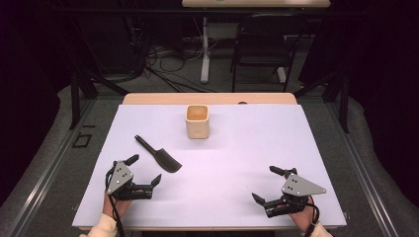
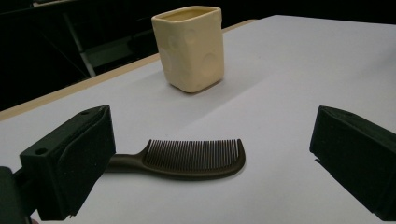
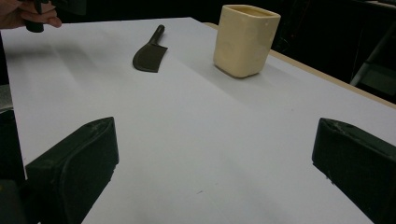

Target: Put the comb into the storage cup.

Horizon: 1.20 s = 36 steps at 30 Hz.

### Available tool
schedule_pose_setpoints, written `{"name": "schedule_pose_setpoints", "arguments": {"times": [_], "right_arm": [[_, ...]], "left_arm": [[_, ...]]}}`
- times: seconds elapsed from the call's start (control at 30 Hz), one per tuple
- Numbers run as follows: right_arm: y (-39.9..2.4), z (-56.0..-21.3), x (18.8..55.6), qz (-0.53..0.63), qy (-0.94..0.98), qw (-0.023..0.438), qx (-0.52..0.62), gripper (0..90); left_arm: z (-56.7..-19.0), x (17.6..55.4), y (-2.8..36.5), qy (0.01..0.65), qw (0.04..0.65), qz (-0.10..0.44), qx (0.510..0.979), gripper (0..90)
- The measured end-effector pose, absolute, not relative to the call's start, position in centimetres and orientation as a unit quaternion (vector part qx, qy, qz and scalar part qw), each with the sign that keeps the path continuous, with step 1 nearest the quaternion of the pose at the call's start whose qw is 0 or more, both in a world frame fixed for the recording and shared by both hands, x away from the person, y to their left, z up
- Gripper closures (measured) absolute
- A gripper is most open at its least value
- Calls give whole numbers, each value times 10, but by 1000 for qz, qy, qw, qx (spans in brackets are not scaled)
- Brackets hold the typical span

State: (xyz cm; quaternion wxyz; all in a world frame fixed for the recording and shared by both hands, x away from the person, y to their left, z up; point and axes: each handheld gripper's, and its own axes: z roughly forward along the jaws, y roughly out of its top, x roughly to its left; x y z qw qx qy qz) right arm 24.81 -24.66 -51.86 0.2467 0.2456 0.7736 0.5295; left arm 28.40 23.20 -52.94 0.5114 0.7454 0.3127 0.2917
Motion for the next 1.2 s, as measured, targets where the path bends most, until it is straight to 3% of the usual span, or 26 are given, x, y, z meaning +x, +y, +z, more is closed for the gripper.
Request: {"name": "schedule_pose_setpoints", "arguments": {"times": [1.2], "right_arm": [[-243,-520,248,518,782,248,240,1]], "left_arm": [[-531,346,249,370,496,325,715,2]]}}
